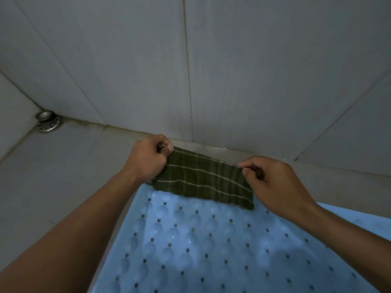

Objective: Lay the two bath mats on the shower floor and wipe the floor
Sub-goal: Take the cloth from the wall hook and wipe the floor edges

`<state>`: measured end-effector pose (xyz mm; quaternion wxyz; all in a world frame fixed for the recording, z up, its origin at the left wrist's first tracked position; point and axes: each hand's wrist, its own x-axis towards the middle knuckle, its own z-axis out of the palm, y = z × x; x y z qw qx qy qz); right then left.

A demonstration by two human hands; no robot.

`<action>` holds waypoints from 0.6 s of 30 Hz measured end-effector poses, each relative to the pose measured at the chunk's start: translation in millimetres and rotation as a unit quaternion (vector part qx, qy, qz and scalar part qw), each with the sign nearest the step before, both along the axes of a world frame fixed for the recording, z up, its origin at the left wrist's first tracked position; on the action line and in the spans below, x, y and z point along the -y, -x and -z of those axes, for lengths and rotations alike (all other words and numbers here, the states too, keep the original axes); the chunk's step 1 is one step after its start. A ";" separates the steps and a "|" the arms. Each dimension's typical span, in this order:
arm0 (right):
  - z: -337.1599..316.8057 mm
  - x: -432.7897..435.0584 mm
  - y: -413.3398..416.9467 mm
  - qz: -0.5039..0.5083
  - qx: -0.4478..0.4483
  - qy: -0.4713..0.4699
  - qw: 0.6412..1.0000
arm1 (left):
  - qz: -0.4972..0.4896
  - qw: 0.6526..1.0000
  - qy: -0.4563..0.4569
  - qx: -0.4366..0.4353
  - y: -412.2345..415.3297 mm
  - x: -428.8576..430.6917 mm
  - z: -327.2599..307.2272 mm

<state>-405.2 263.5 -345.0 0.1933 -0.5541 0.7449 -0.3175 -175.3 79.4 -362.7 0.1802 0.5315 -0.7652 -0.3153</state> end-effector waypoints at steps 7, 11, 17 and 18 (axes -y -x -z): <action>19.4 53.2 13.4 0.054 -0.053 -0.035 0.997 | -0.020 0.995 0.043 0.086 28.0 17.9 22.4; 22.8 65.2 11.2 0.089 -0.138 -0.030 0.986 | -0.037 0.988 0.130 0.078 39.3 15.8 27.7; 41.4 67.3 -30.2 -0.008 -0.220 0.012 0.975 | 0.015 0.974 0.187 0.130 35.2 -15.5 46.8; 49.2 68.3 -38.2 -0.018 -0.218 -0.012 0.976 | 0.042 0.973 0.165 0.156 33.9 -18.0 54.7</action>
